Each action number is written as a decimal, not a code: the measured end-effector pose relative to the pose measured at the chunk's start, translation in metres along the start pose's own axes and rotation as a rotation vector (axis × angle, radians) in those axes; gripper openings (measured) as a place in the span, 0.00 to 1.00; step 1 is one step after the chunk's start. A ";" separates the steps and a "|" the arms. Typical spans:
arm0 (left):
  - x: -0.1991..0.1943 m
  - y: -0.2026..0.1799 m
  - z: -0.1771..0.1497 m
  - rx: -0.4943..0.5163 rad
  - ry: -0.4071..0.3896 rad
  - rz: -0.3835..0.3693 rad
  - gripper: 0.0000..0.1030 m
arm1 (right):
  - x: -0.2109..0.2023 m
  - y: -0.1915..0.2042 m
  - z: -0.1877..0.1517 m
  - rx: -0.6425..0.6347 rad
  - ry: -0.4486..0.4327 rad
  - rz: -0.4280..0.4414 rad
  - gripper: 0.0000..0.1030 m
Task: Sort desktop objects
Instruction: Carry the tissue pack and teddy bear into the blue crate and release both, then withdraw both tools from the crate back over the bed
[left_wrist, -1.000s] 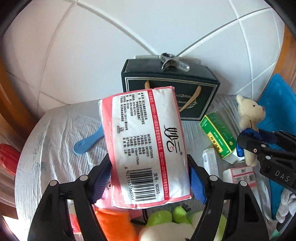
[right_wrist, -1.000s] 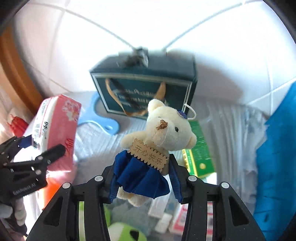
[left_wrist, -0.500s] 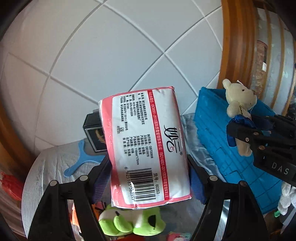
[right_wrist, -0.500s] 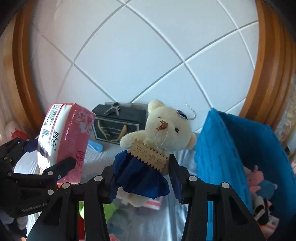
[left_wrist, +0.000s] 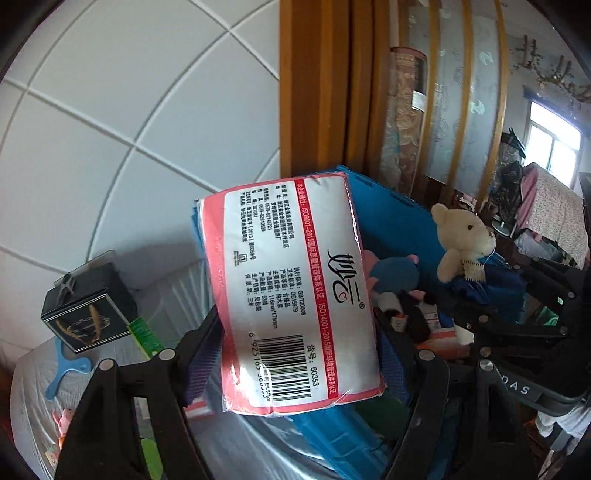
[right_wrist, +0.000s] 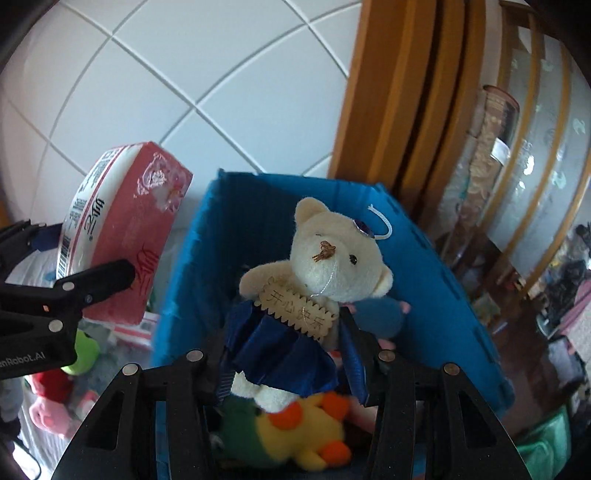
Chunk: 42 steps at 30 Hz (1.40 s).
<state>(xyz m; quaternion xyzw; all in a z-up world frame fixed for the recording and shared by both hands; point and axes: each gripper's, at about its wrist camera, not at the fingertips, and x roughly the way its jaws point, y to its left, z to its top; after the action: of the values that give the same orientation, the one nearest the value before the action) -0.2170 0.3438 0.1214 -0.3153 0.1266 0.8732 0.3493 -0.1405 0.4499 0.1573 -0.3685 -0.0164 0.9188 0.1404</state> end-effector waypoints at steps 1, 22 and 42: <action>0.011 -0.020 0.004 0.020 0.023 -0.011 0.73 | 0.005 -0.013 -0.006 0.005 0.019 -0.005 0.46; 0.094 -0.138 -0.025 0.147 0.283 0.007 0.76 | 0.105 -0.126 -0.105 0.029 0.257 -0.104 0.58; -0.055 -0.001 -0.084 -0.096 -0.060 0.141 0.82 | -0.002 -0.078 -0.083 0.106 -0.047 0.104 1.00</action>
<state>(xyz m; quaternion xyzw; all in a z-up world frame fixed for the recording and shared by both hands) -0.1472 0.2784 0.0916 -0.2955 0.0961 0.9097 0.2753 -0.0631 0.5180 0.1086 -0.3392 0.0482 0.9329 0.1112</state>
